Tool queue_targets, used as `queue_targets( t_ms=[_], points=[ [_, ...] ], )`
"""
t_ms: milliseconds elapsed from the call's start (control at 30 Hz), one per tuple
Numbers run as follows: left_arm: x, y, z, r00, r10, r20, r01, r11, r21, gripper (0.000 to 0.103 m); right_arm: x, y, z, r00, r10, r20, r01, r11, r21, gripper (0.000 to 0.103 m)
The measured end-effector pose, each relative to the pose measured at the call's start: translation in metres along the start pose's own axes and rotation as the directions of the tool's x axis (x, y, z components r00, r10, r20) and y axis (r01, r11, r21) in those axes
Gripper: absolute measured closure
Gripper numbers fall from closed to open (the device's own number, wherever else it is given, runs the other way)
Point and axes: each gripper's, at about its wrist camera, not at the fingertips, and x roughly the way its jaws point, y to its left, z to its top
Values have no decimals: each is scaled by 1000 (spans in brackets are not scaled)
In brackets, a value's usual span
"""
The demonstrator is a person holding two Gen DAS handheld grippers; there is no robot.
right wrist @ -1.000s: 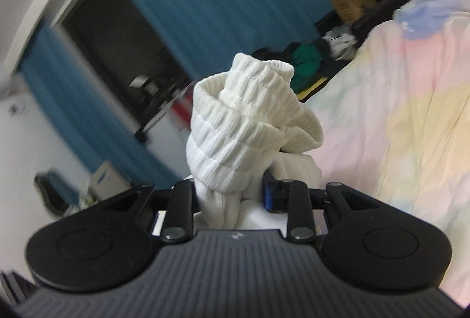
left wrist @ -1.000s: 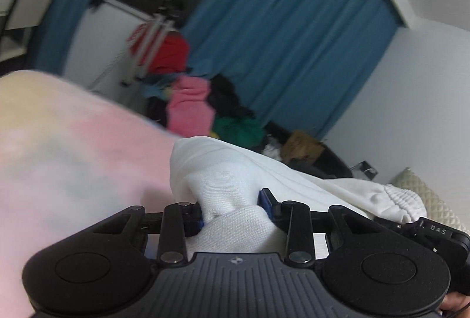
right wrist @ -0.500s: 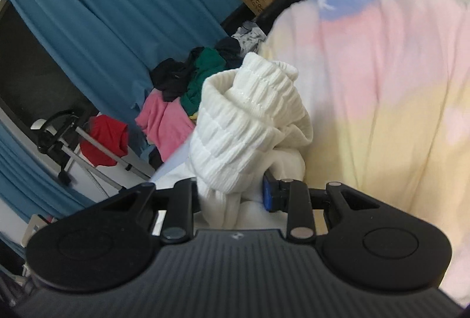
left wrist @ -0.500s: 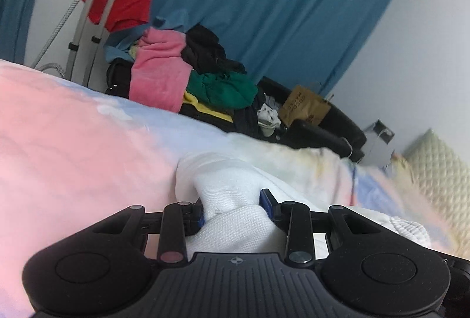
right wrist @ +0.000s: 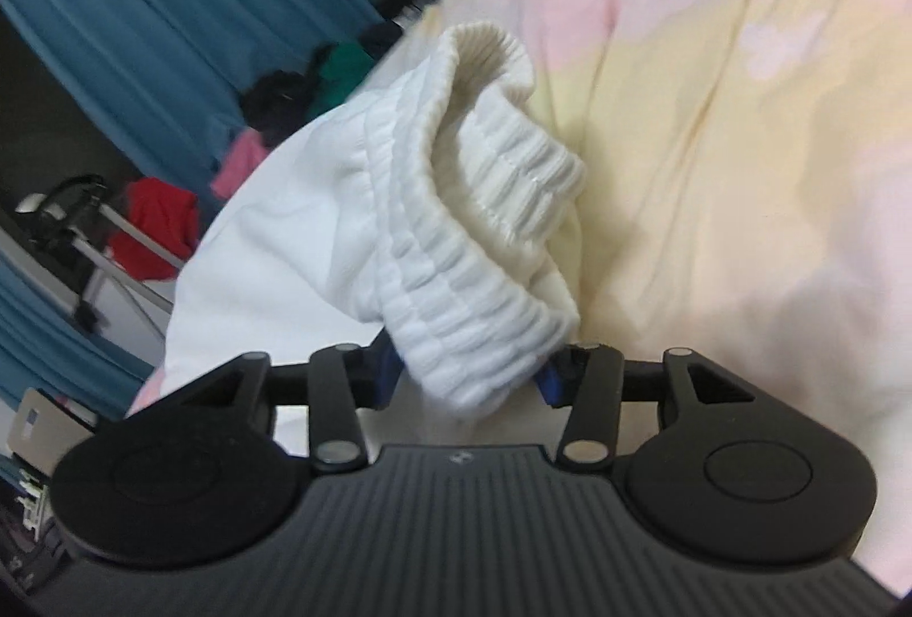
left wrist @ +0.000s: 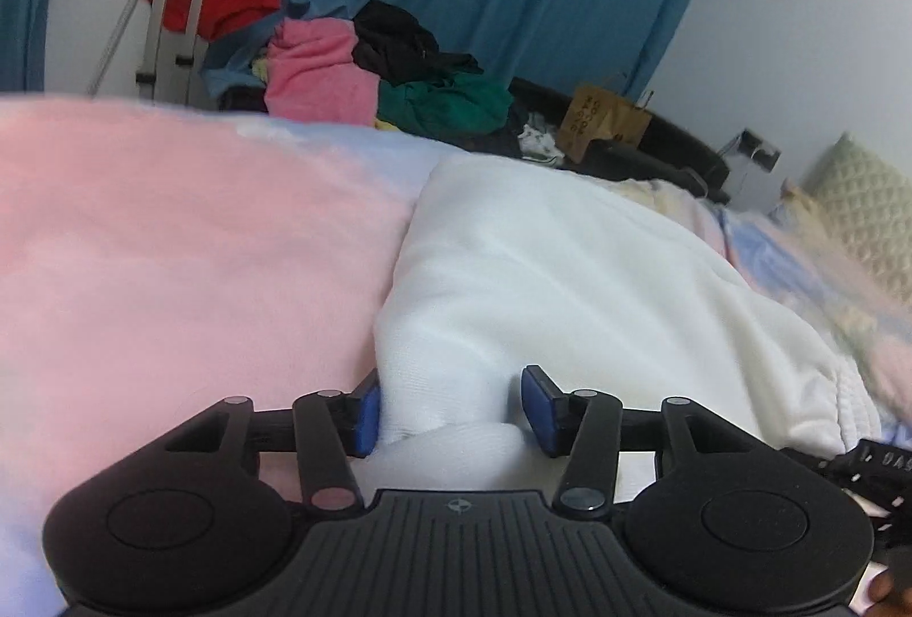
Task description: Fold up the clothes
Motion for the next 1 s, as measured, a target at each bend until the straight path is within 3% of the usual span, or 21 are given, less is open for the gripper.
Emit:
queue_targets(
  t_ms=[67, 167, 333, 500, 567, 633, 700, 733, 1000],
  points=[
    [-21, -11, 8, 1000, 27, 5, -27, 999, 34, 23, -16, 11, 6, 997, -71, -36, 70, 997, -29, 53],
    [-69, -31, 21, 998, 37, 50, -42, 995, 91, 19, -45, 28, 11, 993, -106, -50, 101, 991, -92, 53],
    [-148, -64, 38, 997, -5, 74, -7, 988, 157, 1, -116, 62, 16, 997, -64, 34, 70, 978, -196, 53],
    [-228, -96, 37, 990, -34, 139, 4, 977, 211, 0, -182, 91, 19, 996, 7, 93, 20, 957, -288, 53],
    [-256, -108, 32, 986, -13, 167, -27, 972, 235, 0, -206, 99, 16, 993, 42, 114, -3, 947, -321, 53],
    [-285, -117, 26, 981, -2, 191, -47, 967, 251, 0, -231, 105, 10, 987, 88, 135, -36, 937, -348, 41],
    [-313, -122, 16, 978, -9, 210, -46, 966, 253, 0, -257, 109, -1, 978, 120, 173, -46, 924, -380, 10],
    [-326, -123, 10, 976, -12, 220, -45, 967, 252, 0, -268, 109, -7, 972, 130, 195, -43, 916, -399, 7],
    [-405, -122, -39, 958, -2, 288, -68, 969, 236, 0, -321, 107, -64, 950, 193, 247, -38, 852, -522, 7]
  ],
)
